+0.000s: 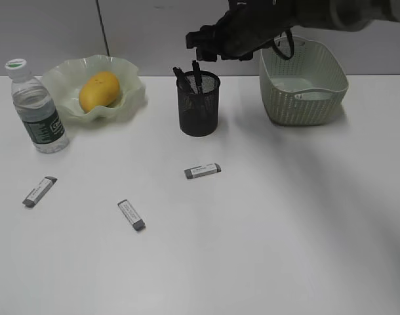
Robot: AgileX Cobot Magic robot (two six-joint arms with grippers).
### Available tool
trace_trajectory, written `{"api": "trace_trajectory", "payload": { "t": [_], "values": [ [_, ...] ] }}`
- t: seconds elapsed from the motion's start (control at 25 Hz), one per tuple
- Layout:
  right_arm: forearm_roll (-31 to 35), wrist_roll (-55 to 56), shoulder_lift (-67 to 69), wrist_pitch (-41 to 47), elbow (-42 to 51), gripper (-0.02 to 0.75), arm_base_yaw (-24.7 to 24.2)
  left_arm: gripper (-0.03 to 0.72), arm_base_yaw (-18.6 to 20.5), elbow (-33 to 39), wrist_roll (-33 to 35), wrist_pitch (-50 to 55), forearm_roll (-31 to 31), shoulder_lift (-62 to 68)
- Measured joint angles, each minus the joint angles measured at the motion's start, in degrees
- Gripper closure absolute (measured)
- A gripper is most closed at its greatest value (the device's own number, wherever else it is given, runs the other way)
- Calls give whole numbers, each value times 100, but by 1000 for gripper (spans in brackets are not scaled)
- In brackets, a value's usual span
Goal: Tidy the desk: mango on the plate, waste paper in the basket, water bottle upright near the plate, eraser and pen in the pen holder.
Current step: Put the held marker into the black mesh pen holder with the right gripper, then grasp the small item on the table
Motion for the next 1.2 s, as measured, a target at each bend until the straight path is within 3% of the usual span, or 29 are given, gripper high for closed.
{"api": "trace_trajectory", "payload": {
  "t": [0.6, 0.88, 1.2],
  "values": [
    [-25, -1033, -1376, 4295, -9, 288, -91, 214, 0, 0, 0, 0, 0, 0],
    [-49, -1051, -2190, 5032, 193, 267, -491, 218, 0, 0, 0, 0, 0, 0],
    [-66, -1051, -4032, 4759, 2079, 264, -719, 222, 0, 0, 0, 0, 0, 0]
  ]
}}
